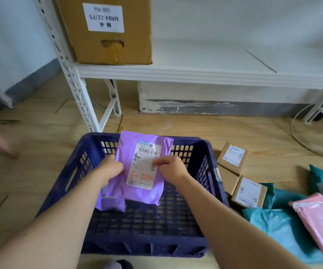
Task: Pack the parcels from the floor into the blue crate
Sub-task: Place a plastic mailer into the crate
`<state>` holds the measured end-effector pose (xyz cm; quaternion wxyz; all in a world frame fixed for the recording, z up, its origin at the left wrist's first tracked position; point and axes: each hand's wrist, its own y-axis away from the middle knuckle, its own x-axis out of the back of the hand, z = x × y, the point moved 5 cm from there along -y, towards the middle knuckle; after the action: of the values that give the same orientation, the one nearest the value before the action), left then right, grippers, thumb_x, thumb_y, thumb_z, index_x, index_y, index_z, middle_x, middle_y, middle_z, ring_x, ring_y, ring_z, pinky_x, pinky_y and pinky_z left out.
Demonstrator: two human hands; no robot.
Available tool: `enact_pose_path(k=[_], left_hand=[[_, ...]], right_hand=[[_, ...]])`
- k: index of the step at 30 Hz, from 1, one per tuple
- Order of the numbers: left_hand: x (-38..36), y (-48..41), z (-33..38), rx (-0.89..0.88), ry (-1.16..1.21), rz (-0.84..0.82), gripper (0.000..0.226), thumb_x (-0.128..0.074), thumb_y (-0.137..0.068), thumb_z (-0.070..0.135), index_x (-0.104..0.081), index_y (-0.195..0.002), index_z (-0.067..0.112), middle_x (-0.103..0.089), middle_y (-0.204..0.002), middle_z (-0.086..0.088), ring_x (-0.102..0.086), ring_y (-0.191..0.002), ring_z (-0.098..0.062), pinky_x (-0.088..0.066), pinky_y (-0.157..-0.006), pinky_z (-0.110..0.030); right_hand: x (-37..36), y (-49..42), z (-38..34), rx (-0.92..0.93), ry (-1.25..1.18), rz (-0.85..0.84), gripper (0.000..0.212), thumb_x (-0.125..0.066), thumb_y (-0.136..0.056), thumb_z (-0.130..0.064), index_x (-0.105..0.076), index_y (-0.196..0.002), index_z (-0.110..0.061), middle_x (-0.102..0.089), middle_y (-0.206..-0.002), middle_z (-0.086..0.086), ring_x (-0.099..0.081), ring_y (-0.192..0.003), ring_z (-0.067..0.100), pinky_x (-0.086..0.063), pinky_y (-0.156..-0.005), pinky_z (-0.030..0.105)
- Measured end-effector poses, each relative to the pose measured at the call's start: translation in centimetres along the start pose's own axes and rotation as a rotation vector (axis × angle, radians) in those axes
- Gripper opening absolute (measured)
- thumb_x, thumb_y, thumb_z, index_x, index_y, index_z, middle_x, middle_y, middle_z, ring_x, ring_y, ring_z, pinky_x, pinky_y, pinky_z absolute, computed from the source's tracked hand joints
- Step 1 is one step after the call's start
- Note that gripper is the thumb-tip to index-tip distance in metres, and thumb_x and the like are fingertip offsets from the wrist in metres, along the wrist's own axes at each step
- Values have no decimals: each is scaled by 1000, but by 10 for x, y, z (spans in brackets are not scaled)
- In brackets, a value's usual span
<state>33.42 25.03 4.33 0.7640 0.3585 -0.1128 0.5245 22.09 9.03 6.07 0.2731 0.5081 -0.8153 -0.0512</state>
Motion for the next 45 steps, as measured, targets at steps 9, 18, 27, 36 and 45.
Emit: enact_pose_path(k=[9, 18, 27, 36, 45], left_hand=[[20, -36, -68, 63, -246, 15, 28, -51, -79, 3, -54, -107, 1, -58, -104, -16, -58, -101, -30, -42, -74, -30], [13, -60, -122, 111, -831, -145, 40, -50, -92, 17, -50, -128, 1, -52, -134, -17, -51, -124, -31, -42, -97, -33], [5, -63, -162, 204, -1124, -435, 35, -54, -89, 14, -56, -123, 2, -59, -124, -13, -59, -112, -25, -48, -89, -31], [-27, -68, -145, -4, -1146, -451, 61, -63, -87, 15, -35, -140, 14, -32, -144, -12, -48, -124, -31, -45, -96, -38], [-32, -65, -181, 206, -1096, -814, 95, -72, -81, 30, -9, -151, 21, -23, -154, -7, -37, -135, -31, -42, -105, -44]], right_hand=[[-79, -43, 6, 15, 199, -146, 39, -36, -93, 1, -69, -106, -15, -59, -125, 3, -56, -93, 20, -50, -62, 16], [-155, -68, 60, -16, 412, -256, 40, -44, -84, -1, -74, -98, -23, -68, -114, -4, -61, -103, 17, -48, -85, 21], [-208, -65, 93, 5, 582, -521, 39, -48, -85, -3, -72, -107, -24, -65, -122, -1, -58, -112, 19, -45, -98, 25], [-234, -55, 113, 59, 998, -895, 60, -45, -93, -4, -28, -148, -19, -29, -154, 9, -31, -140, 27, -28, -112, 33], [-219, -73, 107, 17, 837, -552, 53, -45, -94, -14, -31, -143, -25, -55, -128, 14, -55, -117, 33, -49, -90, 40]])
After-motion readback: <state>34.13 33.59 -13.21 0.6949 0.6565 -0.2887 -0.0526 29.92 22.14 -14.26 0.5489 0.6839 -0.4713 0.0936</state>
